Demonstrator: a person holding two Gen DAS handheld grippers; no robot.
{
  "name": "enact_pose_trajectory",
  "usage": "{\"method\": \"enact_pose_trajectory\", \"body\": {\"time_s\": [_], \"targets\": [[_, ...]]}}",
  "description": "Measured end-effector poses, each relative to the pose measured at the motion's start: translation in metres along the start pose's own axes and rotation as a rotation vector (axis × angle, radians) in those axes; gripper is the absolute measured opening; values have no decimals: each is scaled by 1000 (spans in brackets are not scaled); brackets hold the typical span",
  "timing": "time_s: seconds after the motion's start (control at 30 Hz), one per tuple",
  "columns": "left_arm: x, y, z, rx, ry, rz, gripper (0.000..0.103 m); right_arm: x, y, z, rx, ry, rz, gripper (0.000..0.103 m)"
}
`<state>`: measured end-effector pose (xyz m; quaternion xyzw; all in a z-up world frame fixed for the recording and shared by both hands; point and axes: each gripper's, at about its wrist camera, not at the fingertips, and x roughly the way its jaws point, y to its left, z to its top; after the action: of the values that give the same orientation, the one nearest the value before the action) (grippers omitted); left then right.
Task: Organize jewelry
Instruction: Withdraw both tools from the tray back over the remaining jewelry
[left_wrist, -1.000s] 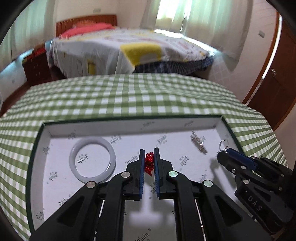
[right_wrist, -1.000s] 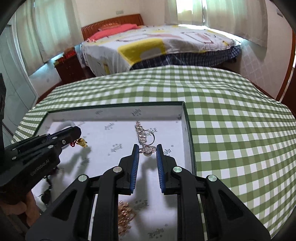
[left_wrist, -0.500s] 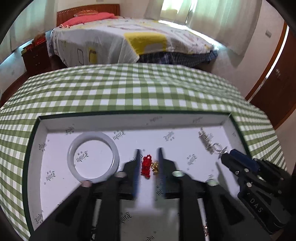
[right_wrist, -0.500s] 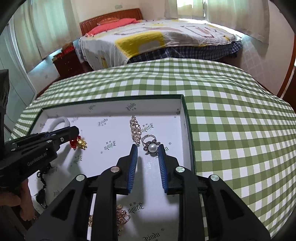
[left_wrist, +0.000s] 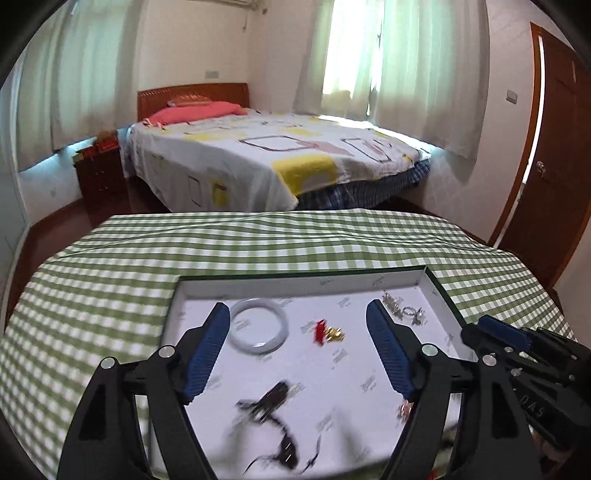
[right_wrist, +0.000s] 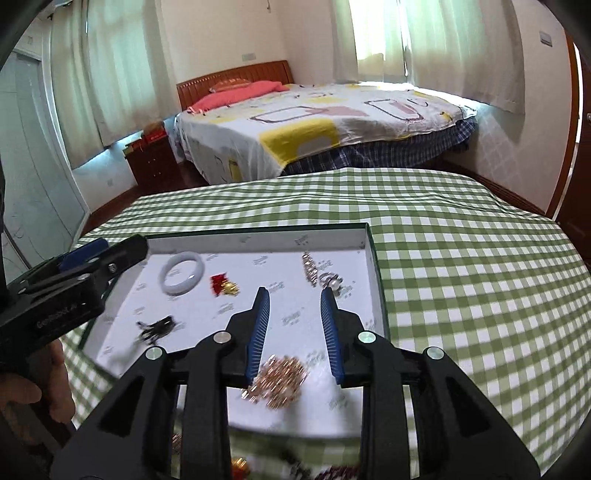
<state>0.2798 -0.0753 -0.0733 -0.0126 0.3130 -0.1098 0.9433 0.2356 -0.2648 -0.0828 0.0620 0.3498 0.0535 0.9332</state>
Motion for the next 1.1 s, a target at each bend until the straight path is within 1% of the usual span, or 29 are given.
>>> {"method": "enact_pose_trajectory", "body": {"time_s": [0.17,0.37,0.47,0.63,0.87,0.97,1.0,1.03,1.1], "targets": [[-26,20,-14,-37,1,32,74,-22,13,-23,-23,-2,11,29],[-56,30,-47,-36,8,90,75,-37,25,-66,-45,45,24,29],[-65,30,-67,-26,25,104,75,-36,28,-88,-51,89,36,29],[-73,35,-93,-30,61,125,75,-31,36,-111,-67,144,50,29],[-74,43,-117,-47,111,142,75,-21,41,-123,-85,185,50,27],[-72,43,-121,-49,121,142,75,-19,45,-124,-113,181,32,23],[-71,43,-121,-49,127,138,75,-19,45,-124,-119,180,27,16],[-70,41,-123,-49,130,135,75,-19,45,-125,-124,181,24,13],[-69,39,-123,-49,134,125,75,-19,45,-125,-128,180,23,11]]}}
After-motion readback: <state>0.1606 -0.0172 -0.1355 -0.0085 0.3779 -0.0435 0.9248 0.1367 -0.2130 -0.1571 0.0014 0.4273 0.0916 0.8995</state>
